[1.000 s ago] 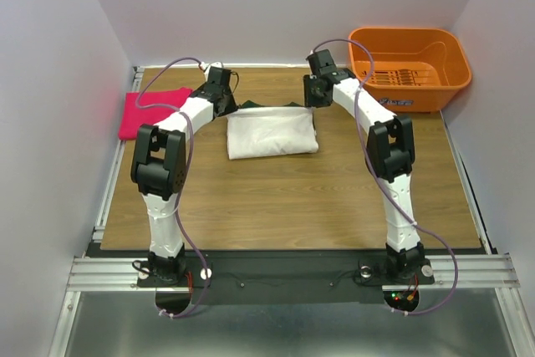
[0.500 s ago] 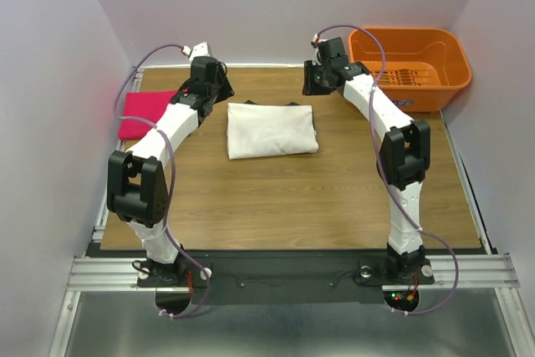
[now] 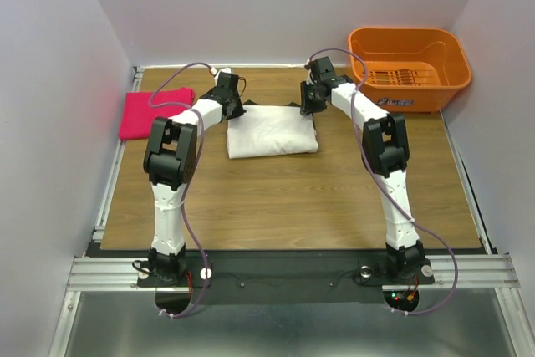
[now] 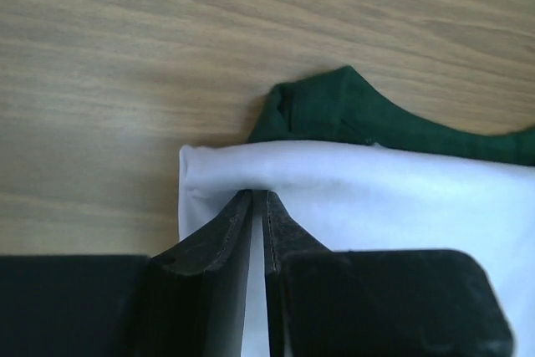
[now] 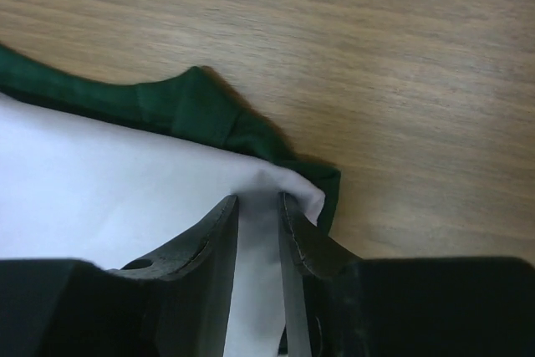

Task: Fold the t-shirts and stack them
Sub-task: Fold the tshirt

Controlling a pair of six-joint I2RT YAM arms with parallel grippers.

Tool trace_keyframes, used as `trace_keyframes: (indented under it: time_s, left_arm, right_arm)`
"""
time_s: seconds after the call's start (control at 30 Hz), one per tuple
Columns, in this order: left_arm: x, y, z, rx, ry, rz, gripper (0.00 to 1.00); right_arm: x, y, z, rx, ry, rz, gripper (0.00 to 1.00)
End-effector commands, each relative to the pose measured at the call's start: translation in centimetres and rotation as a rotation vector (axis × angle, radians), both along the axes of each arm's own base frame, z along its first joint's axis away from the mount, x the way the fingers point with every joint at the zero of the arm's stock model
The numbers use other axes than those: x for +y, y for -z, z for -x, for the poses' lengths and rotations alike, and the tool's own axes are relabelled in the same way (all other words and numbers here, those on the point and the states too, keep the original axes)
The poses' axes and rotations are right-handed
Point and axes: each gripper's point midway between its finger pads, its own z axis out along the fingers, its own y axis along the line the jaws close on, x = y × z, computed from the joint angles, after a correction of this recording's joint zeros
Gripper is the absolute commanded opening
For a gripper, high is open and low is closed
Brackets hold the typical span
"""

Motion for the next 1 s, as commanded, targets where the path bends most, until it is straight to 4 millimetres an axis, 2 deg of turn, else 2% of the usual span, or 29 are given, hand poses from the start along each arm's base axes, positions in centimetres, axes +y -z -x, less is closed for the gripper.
trace_keyframes:
  time_s: [0.0,0.03,0.1,0.17,0.2,0.27,0.3,0.33,0.37,0.4,0.43,0.47,0.5,0.53,0.57,0.6,0.63,0.7,0.73,0.8,0.83,0.87,0.9,0.97]
  left_arm:
    - [0.8,-2.8,-3.5,-0.089,-0.042,0.021,0.22]
    - [1.1,-2.8,-3.9,-0.084,-0.047,0.029,0.22]
    - [0.8,-2.1,-4.0,-0.064,-0.031,0.052,0.22]
    - [0.6,-2.3,-3.8,-0.061,-0.025,0.064,0.24]
    - [0.3,-3.8,-3.6,-0.081,-0.011,0.085,0.25]
    - [0.2,-5.0,-2.9,-0.097,-0.008,0.106,0.32]
    - [0.1,-7.6,-2.6,-0.139,-0.004,0.127,0.36]
    - [0.3,-7.8,-1.8,-0.141,-0.009,0.134,0.42]
    - [0.0,-8.9,-1.3,-0.155,-0.002,0.158,0.46]
    - [-0.5,-11.9,-0.4,-0.204,0.021,0.190,0.49]
    - [-0.4,-11.9,0.6,-0.199,0.023,0.194,0.54]
    - [-0.5,-12.5,1.3,-0.206,0.025,0.200,0.56]
    - [-1.0,-14.6,2.3,-0.240,0.047,0.220,0.56]
    - [-1.1,-14.1,3.4,-0.222,0.056,0.221,0.56]
    - [-1.3,-14.4,4.1,-0.223,0.065,0.227,0.56]
    - [-1.5,-14.4,4.9,-0.219,0.075,0.232,0.56]
    - [-1.6,-14.1,6.2,-0.207,0.085,0.236,0.56]
    - [-1.4,-13.7,7.4,-0.195,0.087,0.238,0.53]
    - [-1.2,-12.0,8.2,-0.159,0.082,0.232,0.47]
    - [-0.9,-10.3,8.8,-0.123,0.075,0.219,0.38]
    - [-0.8,-8.9,9.3,-0.097,0.074,0.211,0.36]
    - [-0.7,-8.2,9.4,-0.082,0.076,0.205,0.34]
    - [-0.6,-6.6,9.5,-0.050,0.072,0.193,0.31]
    - [-0.3,-4.7,9.8,-0.009,0.064,0.169,0.28]
  right_arm:
    - [-1.8,-2.0,-3.0,-0.086,0.033,-0.020,0.32]
    - [-2.6,-1.2,-3.2,-0.073,0.044,-0.018,0.32]
    - [-3.2,-0.9,-3.4,-0.067,0.055,-0.018,0.32]
    - [-3.5,-2.4,-3.5,-0.094,0.062,-0.015,0.33]
    - [-3.4,-3.2,-3.4,-0.103,0.056,-0.023,0.33]
    - [-2.8,-5.1,-3.0,-0.114,0.047,-0.068,0.35]
    - [-2.5,-7.5,-2.6,-0.143,0.040,-0.097,0.36]
    - [-1.8,-8.8,-2.0,-0.141,0.027,-0.147,0.37]
    - [-1.5,-9.3,-1.3,-0.128,0.022,-0.174,0.38]
    - [-1.2,-11.6,-0.5,-0.149,0.014,-0.215,0.38]
    - [-0.1,-12.7,0.4,-0.137,-0.014,-0.285,0.38]
    - [0.4,-13.4,1.0,-0.130,-0.025,-0.323,0.38]
    - [0.6,-14.1,2.6,-0.114,-0.037,-0.360,0.38]
    - [1.3,-15.1,3.0,-0.125,-0.049,-0.416,0.38]
    - [2.0,-15.6,4.2,-0.108,-0.083,-0.464,0.39]
    - [2.2,-15.7,4.9,-0.103,-0.090,-0.489,0.40]
    - [2.6,-15.9,6.5,-0.086,-0.111,-0.534,0.43]
    - [2.8,-15.3,7.8,-0.065,-0.126,-0.559,0.45]
    - [2.9,-14.2,9.0,-0.040,-0.136,-0.559,0.45]
    - [2.9,-13.0,10.3,-0.016,-0.159,-0.563,0.45]
    - [3.1,-11.7,11.1,0.003,-0.173,-0.565,0.45]
    - [3.2,-11.5,11.7,0.011,-0.197,-0.581,0.45]
    - [3.2,-11.0,12.0,0.020,-0.211,-0.588,0.45]
    - [3.3,-9.1,12.6,0.043,-0.226,-0.582,0.45]
